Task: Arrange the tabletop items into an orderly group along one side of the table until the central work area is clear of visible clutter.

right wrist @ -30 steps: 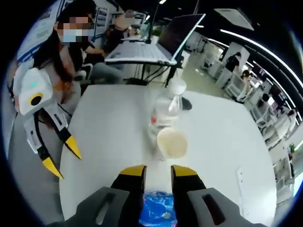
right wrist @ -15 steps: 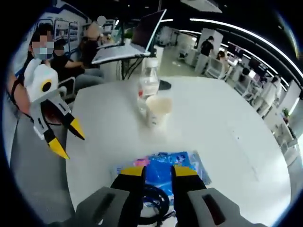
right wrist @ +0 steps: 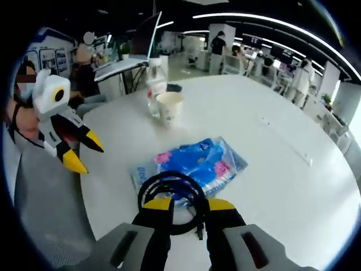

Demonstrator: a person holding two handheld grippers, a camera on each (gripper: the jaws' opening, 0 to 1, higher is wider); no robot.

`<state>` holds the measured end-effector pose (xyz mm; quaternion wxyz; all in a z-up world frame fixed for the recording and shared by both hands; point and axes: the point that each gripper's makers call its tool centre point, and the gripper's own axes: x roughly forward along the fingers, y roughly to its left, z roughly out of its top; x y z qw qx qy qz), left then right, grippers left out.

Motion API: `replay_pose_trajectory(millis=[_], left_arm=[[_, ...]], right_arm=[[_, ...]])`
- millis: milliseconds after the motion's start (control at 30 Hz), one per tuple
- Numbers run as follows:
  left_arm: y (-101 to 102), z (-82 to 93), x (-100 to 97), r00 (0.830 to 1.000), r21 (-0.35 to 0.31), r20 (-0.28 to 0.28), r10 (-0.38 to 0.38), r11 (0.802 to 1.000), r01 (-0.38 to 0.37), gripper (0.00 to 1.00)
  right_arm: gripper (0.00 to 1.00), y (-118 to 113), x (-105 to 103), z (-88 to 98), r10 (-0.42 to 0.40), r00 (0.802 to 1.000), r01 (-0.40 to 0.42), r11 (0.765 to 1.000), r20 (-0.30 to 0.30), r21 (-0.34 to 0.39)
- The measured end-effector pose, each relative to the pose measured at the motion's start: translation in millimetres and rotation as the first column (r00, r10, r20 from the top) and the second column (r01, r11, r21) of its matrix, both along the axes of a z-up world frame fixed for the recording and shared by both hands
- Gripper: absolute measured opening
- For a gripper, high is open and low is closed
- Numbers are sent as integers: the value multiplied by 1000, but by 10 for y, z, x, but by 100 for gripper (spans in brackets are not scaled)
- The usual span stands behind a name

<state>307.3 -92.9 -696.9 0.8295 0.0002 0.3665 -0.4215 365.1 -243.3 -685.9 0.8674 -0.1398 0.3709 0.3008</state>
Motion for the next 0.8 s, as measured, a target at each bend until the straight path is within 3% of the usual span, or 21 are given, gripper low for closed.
replay_pose_trajectory(millis=[433,800], left_arm=[[-174,-33,10,1000,-4,-25,-12,1000,12,33],[-314,-49,84,995,-41,-79,58,997,-61,33]], right_arm=[[19,-192,-172,-151,-75,996,77,996,-40,36],[19,-195,-173,-238,-85,995,87,995,-58,44]])
